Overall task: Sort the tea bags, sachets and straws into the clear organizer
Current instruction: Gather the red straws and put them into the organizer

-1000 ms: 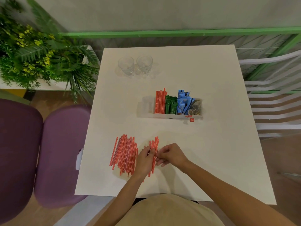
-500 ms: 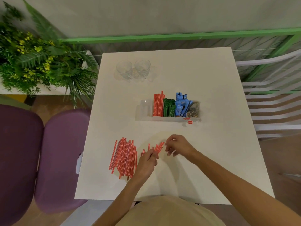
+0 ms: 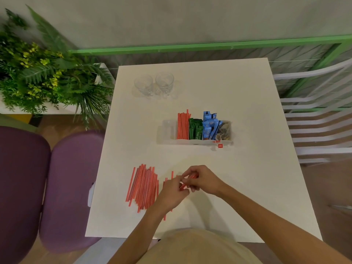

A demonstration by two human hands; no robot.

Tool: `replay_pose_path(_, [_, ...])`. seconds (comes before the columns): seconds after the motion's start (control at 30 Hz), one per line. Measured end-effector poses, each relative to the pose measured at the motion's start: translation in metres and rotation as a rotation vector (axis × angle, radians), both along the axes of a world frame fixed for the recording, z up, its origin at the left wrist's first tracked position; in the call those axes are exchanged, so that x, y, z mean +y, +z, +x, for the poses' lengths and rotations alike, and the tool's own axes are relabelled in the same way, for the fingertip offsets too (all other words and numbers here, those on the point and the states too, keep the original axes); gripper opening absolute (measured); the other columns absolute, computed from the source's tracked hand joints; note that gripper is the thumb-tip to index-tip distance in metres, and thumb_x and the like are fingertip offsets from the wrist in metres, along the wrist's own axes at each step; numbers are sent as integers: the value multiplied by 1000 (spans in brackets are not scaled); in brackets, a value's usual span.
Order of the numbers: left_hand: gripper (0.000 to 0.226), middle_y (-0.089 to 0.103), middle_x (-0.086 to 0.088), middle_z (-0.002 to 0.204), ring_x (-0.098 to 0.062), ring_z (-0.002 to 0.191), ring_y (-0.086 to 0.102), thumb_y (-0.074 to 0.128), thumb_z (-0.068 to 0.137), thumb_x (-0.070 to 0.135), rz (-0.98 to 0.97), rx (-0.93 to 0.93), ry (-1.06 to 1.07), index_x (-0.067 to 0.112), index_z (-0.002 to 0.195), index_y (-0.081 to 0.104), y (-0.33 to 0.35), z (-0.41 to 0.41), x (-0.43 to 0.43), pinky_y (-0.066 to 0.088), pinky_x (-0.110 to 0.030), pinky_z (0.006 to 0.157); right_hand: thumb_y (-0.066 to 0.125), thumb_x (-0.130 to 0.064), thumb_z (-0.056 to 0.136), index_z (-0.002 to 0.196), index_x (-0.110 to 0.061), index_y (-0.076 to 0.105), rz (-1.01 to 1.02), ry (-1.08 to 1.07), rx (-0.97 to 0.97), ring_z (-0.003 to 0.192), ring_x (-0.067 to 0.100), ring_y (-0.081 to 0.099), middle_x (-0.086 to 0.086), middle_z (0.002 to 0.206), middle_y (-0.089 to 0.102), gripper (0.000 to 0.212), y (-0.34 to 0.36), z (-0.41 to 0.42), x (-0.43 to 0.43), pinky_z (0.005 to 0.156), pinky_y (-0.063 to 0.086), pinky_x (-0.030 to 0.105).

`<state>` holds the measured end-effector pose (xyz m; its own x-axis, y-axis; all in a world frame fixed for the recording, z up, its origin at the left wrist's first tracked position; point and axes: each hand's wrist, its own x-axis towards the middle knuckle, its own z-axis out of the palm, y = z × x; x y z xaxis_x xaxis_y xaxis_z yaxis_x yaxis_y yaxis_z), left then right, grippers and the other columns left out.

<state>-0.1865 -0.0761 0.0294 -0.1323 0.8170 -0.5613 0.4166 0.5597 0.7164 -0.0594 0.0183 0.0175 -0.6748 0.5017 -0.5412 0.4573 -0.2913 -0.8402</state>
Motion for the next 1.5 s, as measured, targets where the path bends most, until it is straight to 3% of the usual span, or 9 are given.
replay_pose_path(0.1, [19, 58, 14, 60, -1, 49, 46, 62, 87, 13, 19, -9, 12, 31, 93, 65, 2, -3, -4, 35, -10, 49, 69, -9, 87, 84, -3, 73, -30, -30, 3, 53, 19, 56, 16, 66, 66, 8, -2, 4, 6, 52, 44, 24])
replay_pose_path(0.2, [15, 69, 1, 68, -5, 54, 58, 70, 86, 24, 18, -99, 132, 36, 94, 65, 4, -14, -8, 45, -15, 53, 66, -4, 88, 79, -4, 73, -84, -82, 17, 55, 19, 55, 20, 65, 64, 12, -2, 9, 10, 53, 45, 24])
replay_pose_path(0.37, [12, 65, -8, 67, -14, 50, 53, 63, 92, 16, 94, -300, 441, 15, 94, 74, 8, -27, -9, 40, -19, 46, 61, 2, 89, 81, 3, 71, -271, -351, 129, 55, 21, 52, 19, 70, 60, 12, -3, 13, 12, 53, 41, 27])
replay_pose_path(0.47, [17, 56, -6, 60, -12, 48, 46, 57, 95, 13, 120, -328, 565, 8, 91, 73, 9, -17, -4, 35, -21, 45, 57, 1, 92, 91, 10, 69, -331, -376, 144, 55, 20, 53, 17, 71, 61, 14, -3, 7, -2, 53, 42, 27])
replay_pose_path(0.6, [13, 54, -1, 53, -9, 44, 44, 65, 91, 20, 146, -225, 542, 11, 86, 72, 6, -9, -1, 38, -21, 46, 58, -1, 92, 99, 13, 67, -357, -384, 152, 61, 21, 61, 19, 76, 66, 18, -3, 6, -12, 57, 48, 27])
replay_pose_path(0.77, [9, 68, -8, 66, -17, 56, 60, 68, 88, 12, 151, -315, 503, 12, 92, 76, 4, -17, -9, 49, -26, 52, 64, 2, 88, 98, 8, 70, -355, -343, 147, 73, 26, 71, 26, 85, 72, 13, -1, 16, 2, 66, 56, 27])
replay_pose_path(1.07, [13, 72, -13, 73, -18, 58, 64, 67, 87, 4, 173, -336, 532, 12, 93, 76, 2, -31, -5, 54, -26, 55, 66, 6, 84, 99, 9, 70, -372, -378, 112, 78, 30, 74, 27, 89, 73, 16, 6, 21, 20, 66, 59, 25])
replay_pose_path(1.3, [14, 74, -10, 77, -21, 62, 67, 67, 87, 4, 179, -324, 584, 11, 94, 76, -3, -37, -3, 56, -29, 57, 66, 7, 84, 97, 10, 70, -276, -289, 61, 78, 30, 74, 28, 89, 72, 15, 15, 15, 39, 68, 61, 27])
replay_pose_path(1.5, [11, 73, -6, 89, -24, 70, 70, 70, 86, 11, 139, -324, 767, 15, 95, 74, -17, -48, -7, 55, -31, 61, 70, 4, 83, 94, 6, 72, 28, -76, -70, 79, 32, 74, 20, 81, 74, 11, 41, -2, 98, 73, 61, 31])
